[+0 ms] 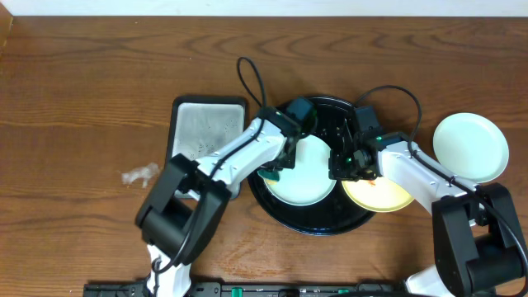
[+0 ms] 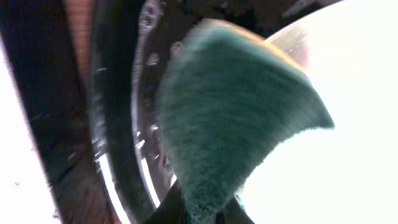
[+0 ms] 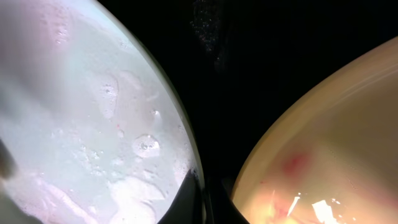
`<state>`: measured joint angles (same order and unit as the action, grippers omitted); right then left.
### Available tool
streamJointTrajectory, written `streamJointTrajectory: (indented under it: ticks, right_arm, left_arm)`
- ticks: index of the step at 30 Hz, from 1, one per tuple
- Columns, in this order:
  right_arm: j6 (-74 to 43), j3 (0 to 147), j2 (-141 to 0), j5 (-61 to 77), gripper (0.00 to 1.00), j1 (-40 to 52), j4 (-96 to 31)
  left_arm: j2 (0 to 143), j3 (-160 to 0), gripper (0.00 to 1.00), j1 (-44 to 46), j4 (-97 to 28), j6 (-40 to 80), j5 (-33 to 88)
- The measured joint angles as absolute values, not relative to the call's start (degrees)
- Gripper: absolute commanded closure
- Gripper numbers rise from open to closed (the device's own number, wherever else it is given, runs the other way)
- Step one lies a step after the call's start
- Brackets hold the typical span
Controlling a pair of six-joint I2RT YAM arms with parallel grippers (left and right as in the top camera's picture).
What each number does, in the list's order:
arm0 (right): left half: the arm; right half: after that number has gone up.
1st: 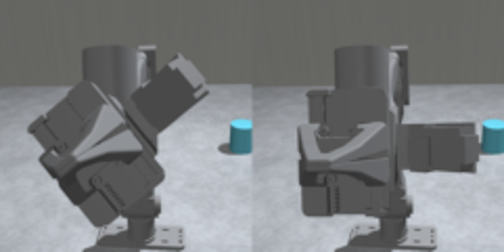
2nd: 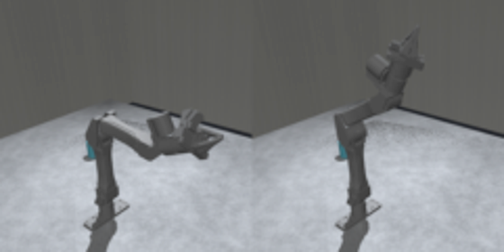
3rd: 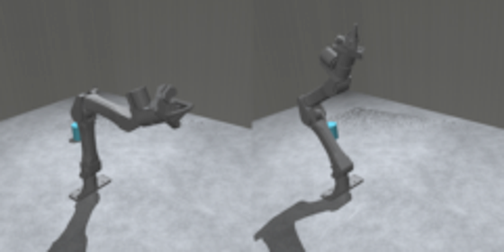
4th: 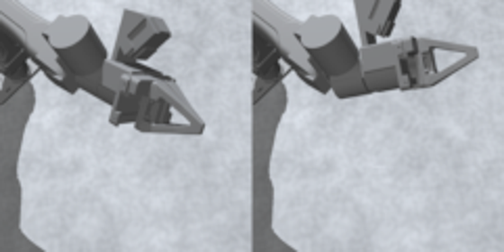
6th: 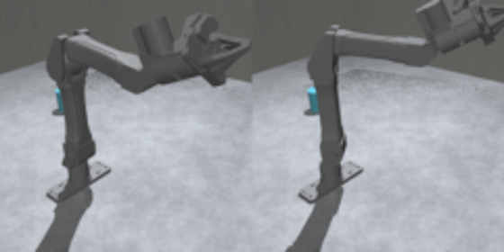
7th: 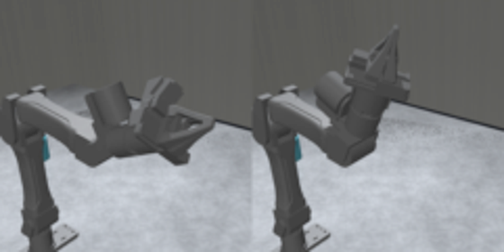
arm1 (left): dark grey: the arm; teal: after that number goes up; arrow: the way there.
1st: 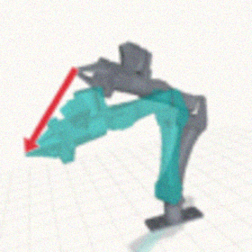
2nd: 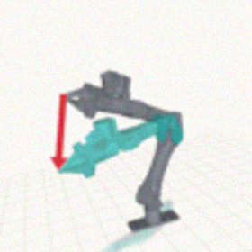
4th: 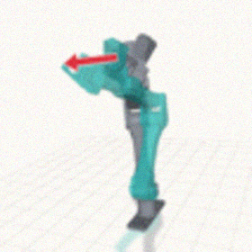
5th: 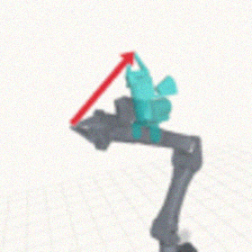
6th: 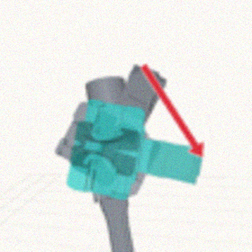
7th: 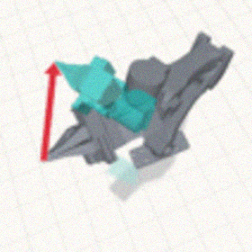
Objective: Clean dirty plates on tray and stack at the side
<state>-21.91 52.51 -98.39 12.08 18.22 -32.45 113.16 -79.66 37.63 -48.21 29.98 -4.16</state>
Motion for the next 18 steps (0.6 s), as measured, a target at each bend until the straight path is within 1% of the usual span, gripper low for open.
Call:
streamJointTrajectory:
  ticks: [3, 6, 9, 11, 16, 18]
  right_arm:
    - [-21.6, 52.6, -97.8, 10.7, 0.99, 18.2, -33.0]
    - [-21.3, 52.5, -96.3, 7.7, 0.99, 18.2, -33.9]
    - [-20.3, 52.5, -93.1, 4.4, 0.99, 18.2, -34.5]
    - [-19.3, 52.6, -90.0, 1.1, 0.99, 18.7, -35.1]
    - [-16.1, 53.6, -82.2, -10.3, 0.99, 23.8, -38.3]
    - [-14.1, 54.8, -79.2, -16.1, 0.99, 27.2, -39.0]
  left_arm:
    - [107.6, -79.6, 0.93, 36.2, -48.5, 30.5, -2.7]
    - [99.0, -79.6, 0.93, 34.2, -49.0, 31.0, -1.5]
    - [90.2, -80.1, 0.92, 30.2, -50.6, 31.0, -1.2]
    - [86.9, -80.6, 0.93, 26.6, -52.1, 30.7, -1.1]
    - [86.7, -79.5, 0.92, 16.9, -54.7, 28.6, -1.0]
    - [87.7, -77.0, 0.87, 14.0, -54.7, 28.1, -0.8]
